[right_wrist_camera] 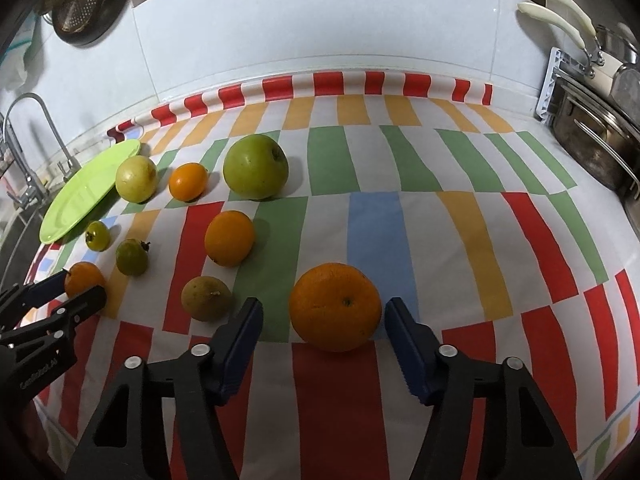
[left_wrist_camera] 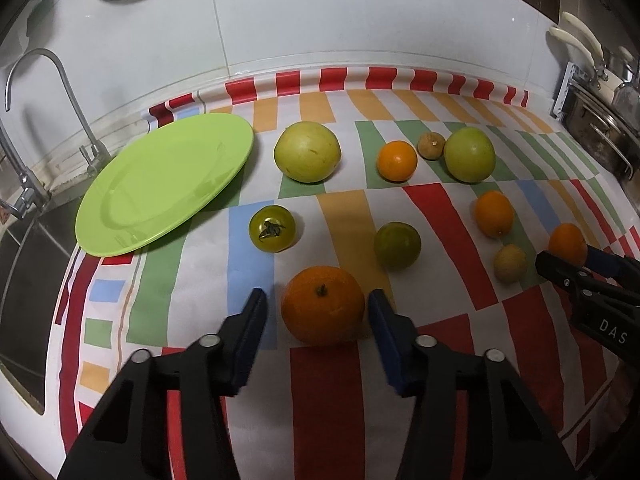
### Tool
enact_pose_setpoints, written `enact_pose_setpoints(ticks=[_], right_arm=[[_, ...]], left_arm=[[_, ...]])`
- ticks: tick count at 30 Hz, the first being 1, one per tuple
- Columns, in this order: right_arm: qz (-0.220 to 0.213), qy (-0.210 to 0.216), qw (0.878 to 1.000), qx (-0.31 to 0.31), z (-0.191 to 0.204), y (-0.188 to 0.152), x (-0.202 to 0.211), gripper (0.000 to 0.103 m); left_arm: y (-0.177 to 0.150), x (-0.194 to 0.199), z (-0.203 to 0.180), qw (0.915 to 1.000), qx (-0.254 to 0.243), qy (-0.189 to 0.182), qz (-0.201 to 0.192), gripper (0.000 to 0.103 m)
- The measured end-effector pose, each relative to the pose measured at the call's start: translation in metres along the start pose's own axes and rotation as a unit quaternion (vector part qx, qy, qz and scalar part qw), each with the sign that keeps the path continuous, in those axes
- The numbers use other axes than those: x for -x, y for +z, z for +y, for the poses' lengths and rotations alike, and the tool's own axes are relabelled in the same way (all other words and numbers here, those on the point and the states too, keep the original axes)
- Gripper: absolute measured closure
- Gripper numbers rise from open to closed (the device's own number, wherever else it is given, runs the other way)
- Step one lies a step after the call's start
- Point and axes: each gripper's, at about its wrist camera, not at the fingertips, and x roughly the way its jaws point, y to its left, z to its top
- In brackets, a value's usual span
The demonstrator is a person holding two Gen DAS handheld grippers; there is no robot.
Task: Organize fruits
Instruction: 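Move the left tool to the large orange while the right tool approaches a tangerine, then grasp the large orange with the left tool while the right tool grasps a tangerine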
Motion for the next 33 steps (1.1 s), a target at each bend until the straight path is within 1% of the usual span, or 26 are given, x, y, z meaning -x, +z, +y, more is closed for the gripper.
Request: enact_pose_setpoints(ticks=[2, 4, 7, 12, 17, 22, 33], right_arm=[[0.002, -0.001, 1.000, 0.002, 0.001, 0.000, -0.001, 0.046], [0.000, -0.004, 1.000, 0.002, 0.001, 0.000, -0.001, 0.052], [-0.009, -0.009, 1.000, 0.003, 0.000, 0.001, 0.001, 0.059], [-0.014, -0.006, 1.000, 0.010, 0.002, 0.002, 0.002, 0.059], [-0.030, -0.004, 0.999, 0.021, 0.006, 0.004, 0.011, 0.059], [-0.040, 0.003, 0.999, 0.032, 0.013, 0.004, 0.021, 0.059], [-0.073, 0.020, 0.996, 0.052, 0.032, 0.004, 0.057, 0.059]], left_arm=[[0.000, -0.002, 0.000, 1.0000, -0.001, -0.002, 0.002, 0.058], [0.001, -0.002, 0.001, 1.0000, -0.001, -0.006, 0.001, 0.062], [0.000, -0.002, 0.000, 1.0000, -0.005, -0.005, -0.001, 0.062], [-0.001, 0.000, 0.000, 1.0000, -0.004, -0.006, -0.005, 0.062], [-0.002, 0.008, 0.000, 0.9998, -0.004, -0.007, -0.017, 0.062], [-0.003, 0.023, 0.002, 0.9995, -0.004, -0.007, -0.032, 0.062], [-0.008, 0.062, 0.013, 0.9976, 0.001, -0.015, -0.068, 0.062]])
